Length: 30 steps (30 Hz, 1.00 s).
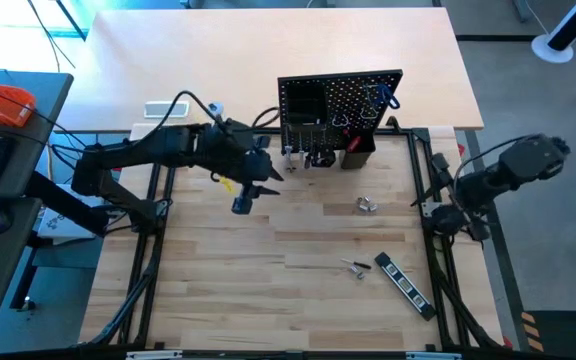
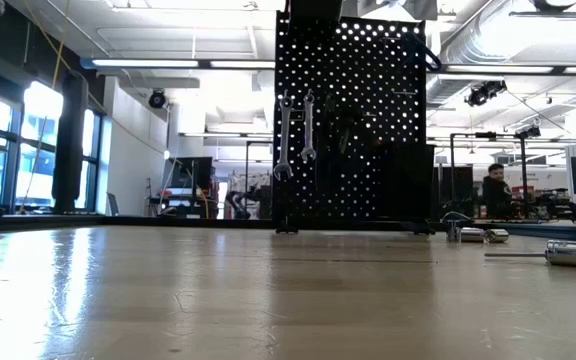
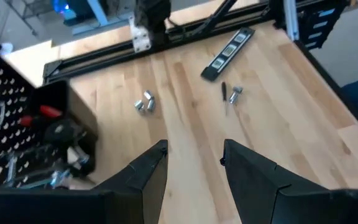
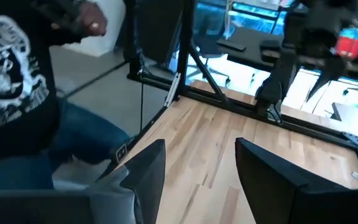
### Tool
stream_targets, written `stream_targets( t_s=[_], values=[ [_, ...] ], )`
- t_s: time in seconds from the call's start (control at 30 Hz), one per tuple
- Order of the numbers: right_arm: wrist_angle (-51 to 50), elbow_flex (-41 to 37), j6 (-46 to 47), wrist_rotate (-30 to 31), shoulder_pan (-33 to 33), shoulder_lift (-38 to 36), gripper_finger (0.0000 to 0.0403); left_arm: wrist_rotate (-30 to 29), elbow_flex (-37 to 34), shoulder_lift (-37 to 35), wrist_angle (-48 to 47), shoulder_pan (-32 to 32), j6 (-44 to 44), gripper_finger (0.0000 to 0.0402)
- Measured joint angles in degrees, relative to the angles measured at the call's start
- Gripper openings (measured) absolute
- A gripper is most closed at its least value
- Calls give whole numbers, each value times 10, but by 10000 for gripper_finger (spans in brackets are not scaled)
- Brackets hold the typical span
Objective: Hang tools onto peg board
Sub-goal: Put the silver socket into the top black bin on the peg board
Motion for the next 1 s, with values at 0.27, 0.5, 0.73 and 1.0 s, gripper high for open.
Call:
stream_targets(
  t_s=[0.27,0.5,0.73,1.0],
  values=[
    [208,-277,70,26,0,-97,188,1,-81,0,93,-42,-5,147],
    [368,-456,145,70,0,-101,188,1,-206,0,242,-76,-28,146],
    [393,-559,265,225,0,-101,188,1,-347,0,449,-95,-67,146],
    [397,-615,373,342,-3,-73,188,-49,-514,0,712,-97,-112,146]
  ],
)
